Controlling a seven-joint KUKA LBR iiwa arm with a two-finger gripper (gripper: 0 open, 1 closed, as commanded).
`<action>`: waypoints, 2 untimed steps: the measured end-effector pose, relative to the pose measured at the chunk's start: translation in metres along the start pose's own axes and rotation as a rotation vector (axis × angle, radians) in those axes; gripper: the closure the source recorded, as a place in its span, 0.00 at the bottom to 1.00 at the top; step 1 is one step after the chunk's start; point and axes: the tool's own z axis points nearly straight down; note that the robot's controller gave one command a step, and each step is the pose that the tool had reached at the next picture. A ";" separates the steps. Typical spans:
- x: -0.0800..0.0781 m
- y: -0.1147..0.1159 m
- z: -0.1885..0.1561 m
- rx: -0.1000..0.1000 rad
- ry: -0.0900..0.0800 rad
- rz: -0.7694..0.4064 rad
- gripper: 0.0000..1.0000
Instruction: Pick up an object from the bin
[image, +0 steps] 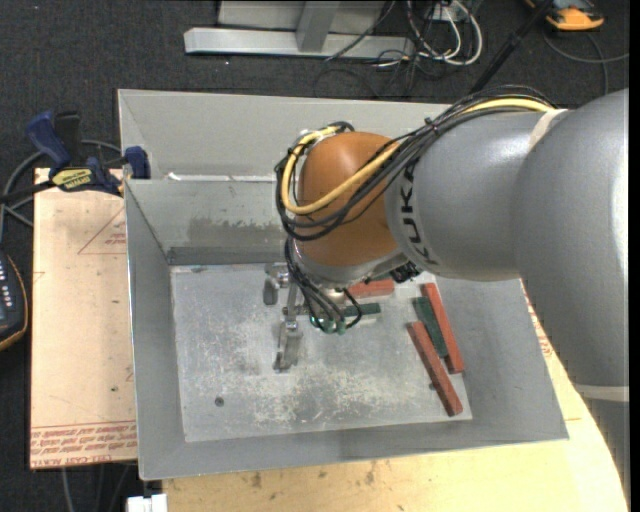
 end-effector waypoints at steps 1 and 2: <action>0.086 0.015 0.054 -0.001 -0.006 -0.053 0.00; 0.057 -0.102 0.057 0.004 -0.008 -0.302 0.00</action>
Offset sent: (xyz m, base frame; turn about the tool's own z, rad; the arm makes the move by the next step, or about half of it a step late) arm -0.0850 0.0127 -0.0513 -0.0499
